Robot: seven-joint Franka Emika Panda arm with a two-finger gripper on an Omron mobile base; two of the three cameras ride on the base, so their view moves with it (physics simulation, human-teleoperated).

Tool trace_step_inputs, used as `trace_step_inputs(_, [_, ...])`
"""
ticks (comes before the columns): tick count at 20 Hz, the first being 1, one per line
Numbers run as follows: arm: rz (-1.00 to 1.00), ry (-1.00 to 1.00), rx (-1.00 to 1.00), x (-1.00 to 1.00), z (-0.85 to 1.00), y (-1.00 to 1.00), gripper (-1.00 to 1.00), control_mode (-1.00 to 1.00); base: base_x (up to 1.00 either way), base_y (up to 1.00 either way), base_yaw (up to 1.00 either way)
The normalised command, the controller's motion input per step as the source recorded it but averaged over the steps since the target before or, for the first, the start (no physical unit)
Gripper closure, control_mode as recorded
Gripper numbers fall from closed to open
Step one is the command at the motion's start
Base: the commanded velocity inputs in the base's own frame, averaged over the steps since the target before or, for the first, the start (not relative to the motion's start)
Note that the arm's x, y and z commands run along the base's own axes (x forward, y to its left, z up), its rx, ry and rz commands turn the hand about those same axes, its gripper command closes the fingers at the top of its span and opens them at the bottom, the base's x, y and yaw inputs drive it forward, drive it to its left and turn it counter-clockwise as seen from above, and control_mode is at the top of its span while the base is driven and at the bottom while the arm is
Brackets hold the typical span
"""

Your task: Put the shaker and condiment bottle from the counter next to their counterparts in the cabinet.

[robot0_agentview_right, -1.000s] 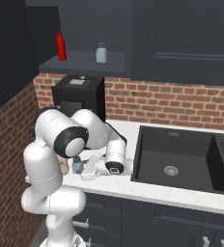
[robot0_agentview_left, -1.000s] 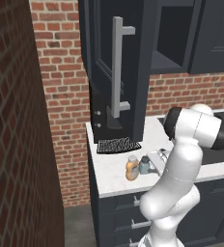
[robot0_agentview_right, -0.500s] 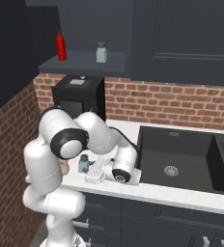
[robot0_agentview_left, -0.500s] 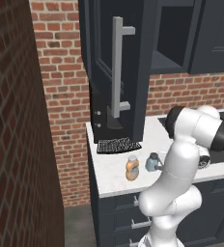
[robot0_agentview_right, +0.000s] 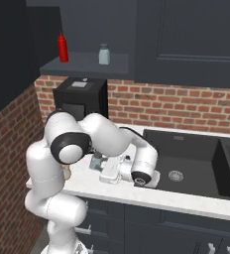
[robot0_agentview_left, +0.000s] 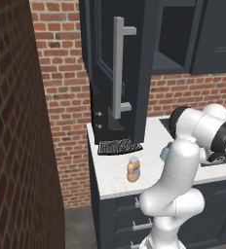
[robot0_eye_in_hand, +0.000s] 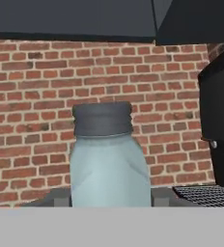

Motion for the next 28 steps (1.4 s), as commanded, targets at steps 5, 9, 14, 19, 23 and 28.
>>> trace_step_inputs(5, [-0.08, 0.0, -0.09, -0.08, 1.0, 0.0, 1.0, -1.0, 0.0, 0.0, 0.0])
trace_step_inputs(9, [-0.18, -0.06, -0.1, -0.34, 0.99, 0.0, 1.0, -1.0, 0.0, 0.0, 0.0])
trace_step_inputs(14, [-0.24, -0.1, -0.03, -0.38, 0.82, 0.0, 1.0, -1.0, 0.0, 0.0, 0.0])
trace_step_inputs(19, [-0.25, -0.1, -0.01, -0.6, 0.76, 0.0, 1.0, -1.0, 0.0, 0.0, 0.0])
trace_step_inputs(23, [-0.32, -0.1, -0.05, -0.48, 0.68, 0.0, 1.0, -1.0, 0.0, 0.0, 0.0])
trace_step_inputs(28, [-0.28, -0.01, -0.11, -0.21, 0.76, 0.11, 1.0, -1.0, 0.0, 0.0, 0.0])
